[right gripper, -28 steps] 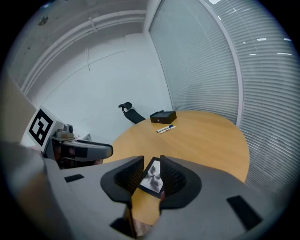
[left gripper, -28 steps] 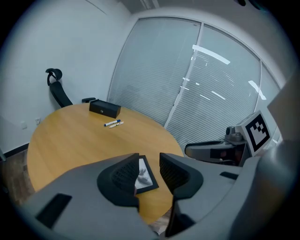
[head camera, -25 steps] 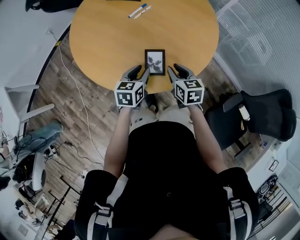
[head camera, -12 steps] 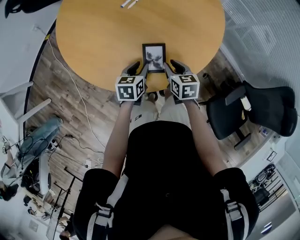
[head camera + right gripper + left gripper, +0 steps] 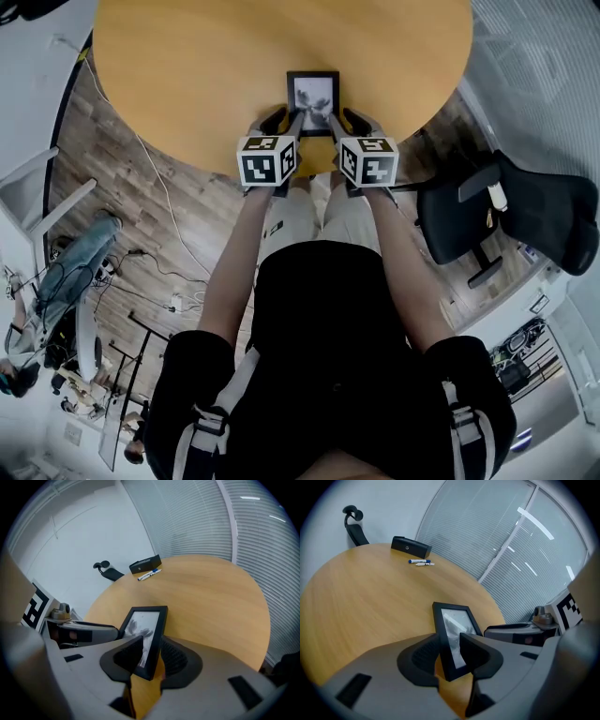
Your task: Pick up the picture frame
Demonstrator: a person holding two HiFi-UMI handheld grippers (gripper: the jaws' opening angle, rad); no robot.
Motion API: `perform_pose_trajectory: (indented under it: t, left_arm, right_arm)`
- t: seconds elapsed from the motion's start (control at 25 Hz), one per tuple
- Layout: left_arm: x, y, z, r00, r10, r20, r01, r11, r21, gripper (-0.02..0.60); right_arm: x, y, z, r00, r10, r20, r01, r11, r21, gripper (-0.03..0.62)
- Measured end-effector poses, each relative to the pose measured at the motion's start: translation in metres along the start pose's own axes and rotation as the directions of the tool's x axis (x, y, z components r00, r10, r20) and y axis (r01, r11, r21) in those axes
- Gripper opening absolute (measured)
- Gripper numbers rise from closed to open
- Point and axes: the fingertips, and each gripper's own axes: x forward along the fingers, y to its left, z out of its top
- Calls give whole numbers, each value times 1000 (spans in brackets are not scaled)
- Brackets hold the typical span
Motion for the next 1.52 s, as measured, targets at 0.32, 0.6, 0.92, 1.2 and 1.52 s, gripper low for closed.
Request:
perform_pose_trajectory:
  t: [0.32, 0.6, 0.92, 1.2, 1.52]
  left_arm:
    - [18, 7, -1, 1000, 7, -12, -8, 999, -35, 144]
    - [21, 10, -6, 1000, 17, -12, -17, 999, -46, 100]
    - [22, 8, -8, 1000, 8, -21, -8, 999, -34, 98]
    - [16, 6, -7, 1000, -9, -22, 8, 1000, -30, 91]
    - [-22, -13, 40, 996, -18, 90, 20, 1000, -13, 89]
  right_arm:
    - [17, -8, -7, 1000, -7, -27, 7, 1000, 15, 127]
    - [19, -13, -10, 1000, -7, -29, 8, 999, 37, 114]
    - [25, -14, -12, 1000, 5, 19, -5, 1000, 25, 95]
    - [9, -7, -7, 1000, -28, -8, 29, 999, 44, 91]
    - [-21, 7, 37, 995, -6, 98, 3, 999, 32, 89]
